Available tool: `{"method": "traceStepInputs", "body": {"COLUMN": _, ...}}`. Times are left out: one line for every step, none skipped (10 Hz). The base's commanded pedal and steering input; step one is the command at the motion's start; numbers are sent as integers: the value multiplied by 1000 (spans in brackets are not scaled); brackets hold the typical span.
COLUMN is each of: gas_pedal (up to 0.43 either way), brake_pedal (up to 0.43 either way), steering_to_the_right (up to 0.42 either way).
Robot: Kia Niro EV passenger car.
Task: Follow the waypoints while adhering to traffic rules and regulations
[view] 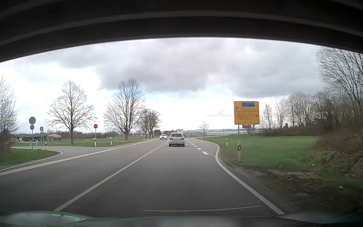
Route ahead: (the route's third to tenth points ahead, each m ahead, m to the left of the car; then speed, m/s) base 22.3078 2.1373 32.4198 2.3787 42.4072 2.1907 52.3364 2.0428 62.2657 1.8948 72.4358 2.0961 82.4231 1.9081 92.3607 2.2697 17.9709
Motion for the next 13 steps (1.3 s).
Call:
{"method": "traceStepInputs", "body": {"gas_pedal": 0, "brake_pedal": 0, "steering_to_the_right": 0}}
{"method": "traceStepInputs", "body": {"gas_pedal": 0, "brake_pedal": 0, "steering_to_the_right": 0}}
{"method": "traceStepInputs", "body": {"gas_pedal": 0, "brake_pedal": 0, "steering_to_the_right": 0}}
{"method": "traceStepInputs", "body": {"gas_pedal": 0, "brake_pedal": 0, "steering_to_the_right": 0}}
{"method": "traceStepInputs", "body": {"gas_pedal": 0, "brake_pedal": 0, "steering_to_the_right": 0}}
{"method": "traceStepInputs", "body": {"gas_pedal": 0, "brake_pedal": 0, "steering_to_the_right": 0}}
{"method": "traceStepInputs", "body": {"gas_pedal": 0, "brake_pedal": 0, "steering_to_the_right": 0}}
{"method": "traceStepInputs", "body": {"gas_pedal": 0, "brake_pedal": 0, "steering_to_the_right": 0}}
{"method": "traceStepInputs", "body": {"gas_pedal": 0, "brake_pedal": 0, "steering_to_the_right": 0}}
{"method": "traceStepInputs", "body": {"gas_pedal": 0, "brake_pedal": 0, "steering_to_the_right": 0}}
{"method": "traceStepInputs", "body": {"gas_pedal": 0, "brake_pedal": 0, "steering_to_the_right": 0}}
{"method": "traceStepInputs", "body": {"gas_pedal": 0, "brake_pedal": 0, "steering_to_the_right": 0}}
{"method": "traceStepInputs", "body": {"gas_pedal": 0, "brake_pedal": 0, "steering_to_the_right": 0}}
